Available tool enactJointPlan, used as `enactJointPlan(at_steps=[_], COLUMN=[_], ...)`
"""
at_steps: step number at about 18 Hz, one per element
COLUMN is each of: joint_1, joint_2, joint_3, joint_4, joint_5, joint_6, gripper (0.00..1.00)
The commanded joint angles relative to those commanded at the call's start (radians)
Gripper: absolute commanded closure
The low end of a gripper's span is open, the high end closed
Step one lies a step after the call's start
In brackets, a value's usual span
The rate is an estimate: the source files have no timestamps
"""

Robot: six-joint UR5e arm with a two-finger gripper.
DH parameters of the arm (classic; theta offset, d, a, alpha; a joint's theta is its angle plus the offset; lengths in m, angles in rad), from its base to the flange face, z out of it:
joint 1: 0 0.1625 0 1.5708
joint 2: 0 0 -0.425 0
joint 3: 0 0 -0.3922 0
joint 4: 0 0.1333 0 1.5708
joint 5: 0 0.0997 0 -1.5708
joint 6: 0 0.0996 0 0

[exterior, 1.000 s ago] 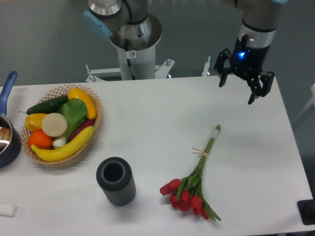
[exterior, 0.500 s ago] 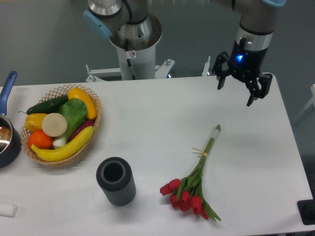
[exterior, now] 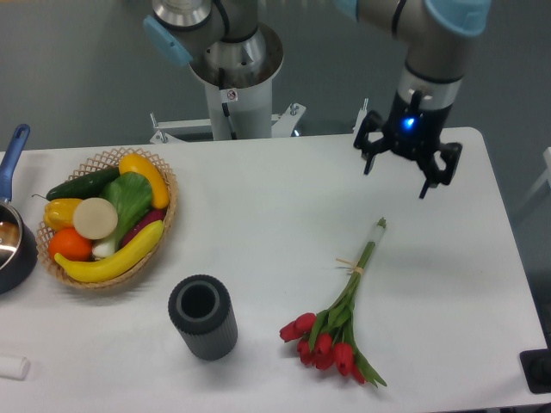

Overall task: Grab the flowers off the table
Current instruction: 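Move the open gripper toward the red tulip bunch's stems, then lower the open gripper down onto the tulip stems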

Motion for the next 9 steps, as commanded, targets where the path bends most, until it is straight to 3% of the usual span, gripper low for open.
enactJointPlan(at_steps=[3,6,9], joint_1=[-0.009,-0.026,-0.052], joint_2=[-0.02,-0.044,-0.098], joint_3=[-0.038,-0.041,-0.04], joint_4=[0.107,0.126,0.206], joint_5=[0.008,0.008,0.008], joint_6=[-0.101,-0.134,-0.175], gripper=[0.0,0.0,0.0])
